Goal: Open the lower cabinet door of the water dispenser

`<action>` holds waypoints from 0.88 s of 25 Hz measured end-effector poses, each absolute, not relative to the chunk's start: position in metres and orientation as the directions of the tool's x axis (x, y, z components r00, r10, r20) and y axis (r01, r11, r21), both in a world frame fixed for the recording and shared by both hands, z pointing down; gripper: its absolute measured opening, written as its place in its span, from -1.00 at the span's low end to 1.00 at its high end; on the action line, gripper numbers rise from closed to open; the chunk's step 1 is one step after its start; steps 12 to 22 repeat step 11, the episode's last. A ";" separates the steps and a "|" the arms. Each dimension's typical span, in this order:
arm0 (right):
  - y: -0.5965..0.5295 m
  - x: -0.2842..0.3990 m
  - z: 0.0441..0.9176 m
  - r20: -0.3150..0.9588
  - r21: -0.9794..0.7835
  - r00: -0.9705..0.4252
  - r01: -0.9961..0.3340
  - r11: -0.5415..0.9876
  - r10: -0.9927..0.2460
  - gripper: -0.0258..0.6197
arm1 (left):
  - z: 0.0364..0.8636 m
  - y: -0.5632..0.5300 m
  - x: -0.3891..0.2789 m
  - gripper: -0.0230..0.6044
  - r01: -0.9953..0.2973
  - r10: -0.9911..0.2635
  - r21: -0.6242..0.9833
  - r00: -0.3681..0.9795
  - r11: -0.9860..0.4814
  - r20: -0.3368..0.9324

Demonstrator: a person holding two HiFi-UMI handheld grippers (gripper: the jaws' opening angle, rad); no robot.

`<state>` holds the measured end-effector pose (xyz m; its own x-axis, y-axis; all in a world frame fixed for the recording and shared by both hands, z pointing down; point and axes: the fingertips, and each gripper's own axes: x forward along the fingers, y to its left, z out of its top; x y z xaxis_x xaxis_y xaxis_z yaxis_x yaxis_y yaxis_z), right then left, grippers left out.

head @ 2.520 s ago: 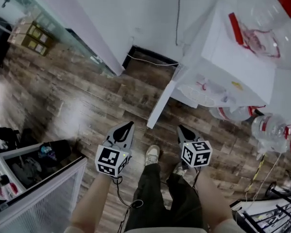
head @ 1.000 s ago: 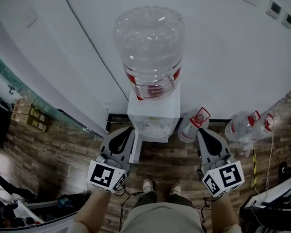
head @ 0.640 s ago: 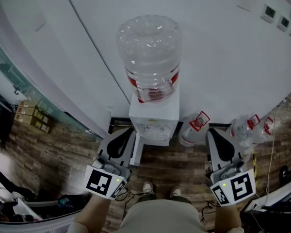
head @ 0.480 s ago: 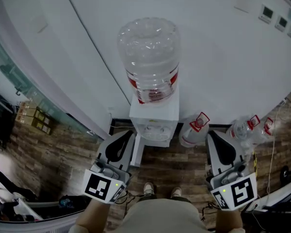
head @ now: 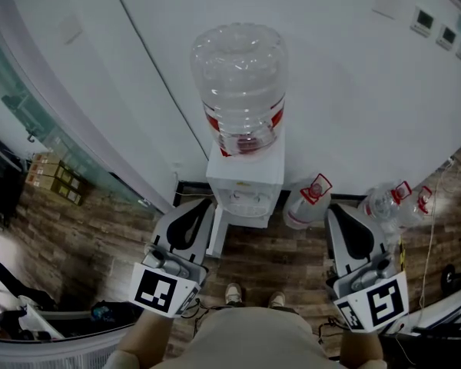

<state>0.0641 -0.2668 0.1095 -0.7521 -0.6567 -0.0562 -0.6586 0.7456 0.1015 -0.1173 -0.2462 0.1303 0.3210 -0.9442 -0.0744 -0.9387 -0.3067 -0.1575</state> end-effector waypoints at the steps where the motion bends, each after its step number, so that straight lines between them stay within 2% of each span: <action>1: -0.267 0.064 0.109 -0.056 0.101 -0.753 -0.658 0.746 -0.656 -0.90 | 0.130 -0.246 -0.117 -0.91 -0.938 -0.944 -0.158 0.322 -0.307 -0.075; 22: -0.262 0.064 0.111 -0.040 0.153 -0.746 -0.662 0.734 -0.664 -0.90 | 0.127 -0.240 -0.113 -0.91 -0.936 -0.942 -0.163 0.326 -0.311 -0.075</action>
